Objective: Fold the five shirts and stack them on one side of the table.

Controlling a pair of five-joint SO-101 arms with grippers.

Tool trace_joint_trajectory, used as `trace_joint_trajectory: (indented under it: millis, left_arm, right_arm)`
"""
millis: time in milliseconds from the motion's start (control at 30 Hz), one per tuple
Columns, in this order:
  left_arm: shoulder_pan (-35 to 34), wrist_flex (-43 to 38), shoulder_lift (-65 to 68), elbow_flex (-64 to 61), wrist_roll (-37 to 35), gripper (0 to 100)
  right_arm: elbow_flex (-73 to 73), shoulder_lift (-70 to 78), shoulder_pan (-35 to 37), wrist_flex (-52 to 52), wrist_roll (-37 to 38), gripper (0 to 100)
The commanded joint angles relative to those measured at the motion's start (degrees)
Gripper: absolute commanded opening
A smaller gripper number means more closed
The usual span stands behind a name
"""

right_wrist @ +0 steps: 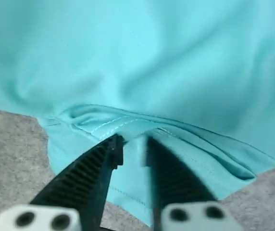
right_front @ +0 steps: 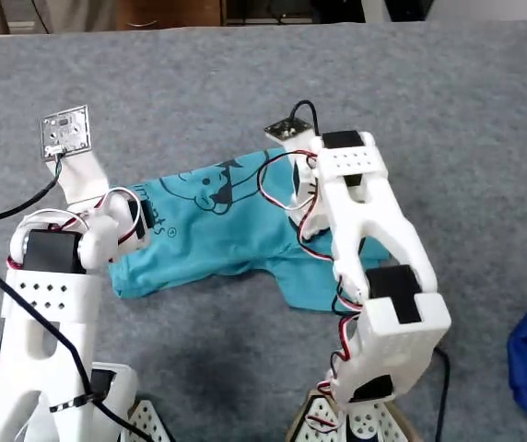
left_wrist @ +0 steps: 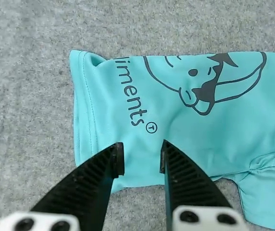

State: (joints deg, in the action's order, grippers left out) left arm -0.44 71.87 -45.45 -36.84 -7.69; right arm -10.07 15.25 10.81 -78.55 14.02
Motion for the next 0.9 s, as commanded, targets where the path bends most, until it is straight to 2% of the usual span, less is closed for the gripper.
trace_joint_trajectory:
  millis: [0, 333, 533, 700, 867]
  left_arm:
    - [0.44, 0.09, -1.19, 2.81, -0.44, 13]
    - [0.44, 2.02, -1.19, 5.8, -0.09, 13]
    - [0.44, 3.6, -1.19, 9.05, 0.09, 13]
    - [0.44, 3.6, -1.19, 9.05, 1.93, 13]
    - [0.44, 3.6, -1.19, 9.14, 1.93, 13]
  right_arm:
    - [2.51, -0.13, 0.92, -0.35, -0.53, 3.0]
    - [9.89, -0.13, 0.48, -11.43, -3.08, 1.0]
    - [8.75, -0.13, 0.48, -11.87, -4.92, 0.9]
    - [8.48, -1.1, 0.57, -16.18, -10.37, 0.9]
    - [1.45, -7.87, 1.54, -15.3, -13.54, 0.9]
